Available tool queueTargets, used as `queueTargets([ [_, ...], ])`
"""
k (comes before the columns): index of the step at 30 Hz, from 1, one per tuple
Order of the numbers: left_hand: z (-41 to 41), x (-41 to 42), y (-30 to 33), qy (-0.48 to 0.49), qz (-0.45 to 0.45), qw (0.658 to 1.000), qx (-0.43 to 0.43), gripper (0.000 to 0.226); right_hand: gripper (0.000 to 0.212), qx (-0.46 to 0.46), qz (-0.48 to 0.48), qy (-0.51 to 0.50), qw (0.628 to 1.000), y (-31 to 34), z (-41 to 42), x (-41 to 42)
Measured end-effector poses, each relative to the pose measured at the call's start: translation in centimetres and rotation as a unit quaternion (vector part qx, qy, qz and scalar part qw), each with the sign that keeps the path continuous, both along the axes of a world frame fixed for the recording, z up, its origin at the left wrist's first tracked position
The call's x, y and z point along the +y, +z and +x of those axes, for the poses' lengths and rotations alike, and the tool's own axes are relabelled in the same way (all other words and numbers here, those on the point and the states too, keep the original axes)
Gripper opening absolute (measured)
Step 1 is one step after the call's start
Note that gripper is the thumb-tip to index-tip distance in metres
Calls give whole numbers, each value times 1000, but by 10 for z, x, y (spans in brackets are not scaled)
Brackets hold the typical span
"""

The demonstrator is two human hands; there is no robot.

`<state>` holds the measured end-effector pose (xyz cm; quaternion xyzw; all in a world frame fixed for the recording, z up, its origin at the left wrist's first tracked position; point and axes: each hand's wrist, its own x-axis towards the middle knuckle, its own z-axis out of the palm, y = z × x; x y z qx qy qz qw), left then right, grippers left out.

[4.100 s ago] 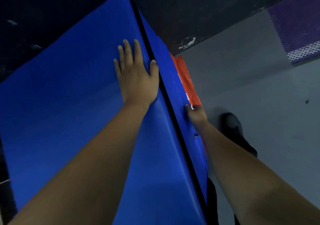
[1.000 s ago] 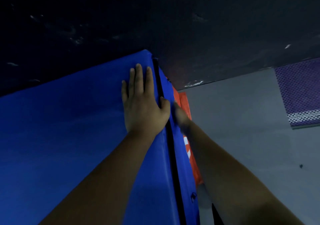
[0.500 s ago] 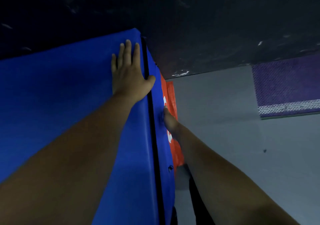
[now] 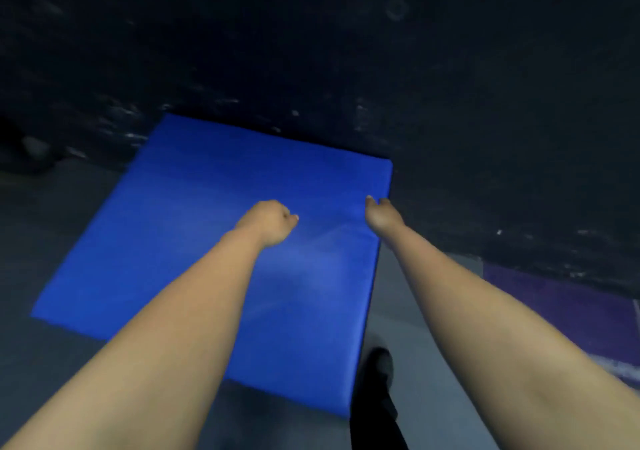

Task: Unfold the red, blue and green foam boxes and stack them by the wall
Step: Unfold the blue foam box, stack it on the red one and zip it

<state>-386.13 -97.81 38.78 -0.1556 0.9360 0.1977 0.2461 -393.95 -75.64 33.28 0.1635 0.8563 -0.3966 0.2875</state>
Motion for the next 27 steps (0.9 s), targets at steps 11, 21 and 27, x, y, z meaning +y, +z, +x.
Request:
queueTargets([
  [11, 298, -295, 104, 199, 63, 971, 114, 28, 70, 51, -17, 229, 972, 165, 246, -313],
  [21, 379, -437, 100, 299, 141, 935, 127, 22, 75, 45, -34, 351, 935, 190, 315, -504],
  [27, 388, -537, 60, 284, 120, 947, 92, 20, 79, -103, 9, 313, 944, 115, 306, -604],
])
